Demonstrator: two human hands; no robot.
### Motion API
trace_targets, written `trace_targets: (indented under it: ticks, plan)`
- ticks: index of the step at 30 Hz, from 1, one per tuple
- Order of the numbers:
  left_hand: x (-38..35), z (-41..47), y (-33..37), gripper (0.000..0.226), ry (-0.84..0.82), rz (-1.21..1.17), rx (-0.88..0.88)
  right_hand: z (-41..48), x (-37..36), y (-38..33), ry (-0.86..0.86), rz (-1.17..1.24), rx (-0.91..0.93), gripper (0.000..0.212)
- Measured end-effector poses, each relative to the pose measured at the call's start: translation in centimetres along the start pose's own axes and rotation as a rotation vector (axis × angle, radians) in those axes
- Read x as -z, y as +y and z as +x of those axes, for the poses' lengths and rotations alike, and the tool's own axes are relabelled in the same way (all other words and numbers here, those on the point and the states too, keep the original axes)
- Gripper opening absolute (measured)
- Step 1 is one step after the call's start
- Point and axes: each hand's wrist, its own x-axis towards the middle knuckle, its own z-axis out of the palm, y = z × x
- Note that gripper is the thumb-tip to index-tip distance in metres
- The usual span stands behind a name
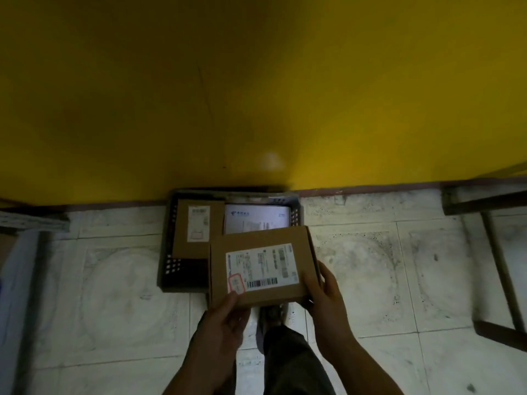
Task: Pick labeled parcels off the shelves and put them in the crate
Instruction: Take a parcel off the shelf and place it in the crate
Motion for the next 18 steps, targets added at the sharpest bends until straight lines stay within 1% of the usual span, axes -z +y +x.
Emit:
trace_targets:
  ticks: [3, 5, 7, 10, 13, 14, 16, 18]
  plan:
    - [-0.7, 6.0, -0.9, 0.028, 0.081, -0.108, -0.024, 5.6, -0.2, 3.0, 0.031, 0.105, -0.101, 0.045]
    - [-0.6, 9.8, -1.1, 0.025, 0.083, -0.121, -0.056, 9.0, -0.7, 5.1, 0.038, 0.187, -0.196, 0.041]
    - [-0.3, 13.4, -1.1, 0.022, 0.076, -0.097, -0.059, 12.3, -1.5, 7.4, 0.026, 0.235, -0.267, 0.043]
    - [0.7, 19.0, -0.7, 0.021, 0.098, -0.004, -0.040, 16.7, -2.8, 9.5, 0.028, 0.198, -0.319, 0.045]
    - [1.5, 24.1, -0.2, 0.032, 0.138, 0.135, -0.014, 20.9, -3.6, 10.9, 0.045, 0.196, -0.370, 0.041]
    - [1.4, 25.2, 0.1, 0.032, 0.159, 0.194, -0.013, 21.8, -3.8, 11.0, 0.047, 0.197, -0.396, 0.039]
    - [1.1, 27.4, 0.5, 0.025, 0.201, 0.297, -0.008, 23.8, -4.1, 11.7, 0.059, 0.219, -0.434, 0.031]
    - [0.9, 30.2, 0.7, 0.021, 0.245, 0.390, 0.007, 26.3, -4.6, 12.8, 0.075, 0.199, -0.458, 0.032]
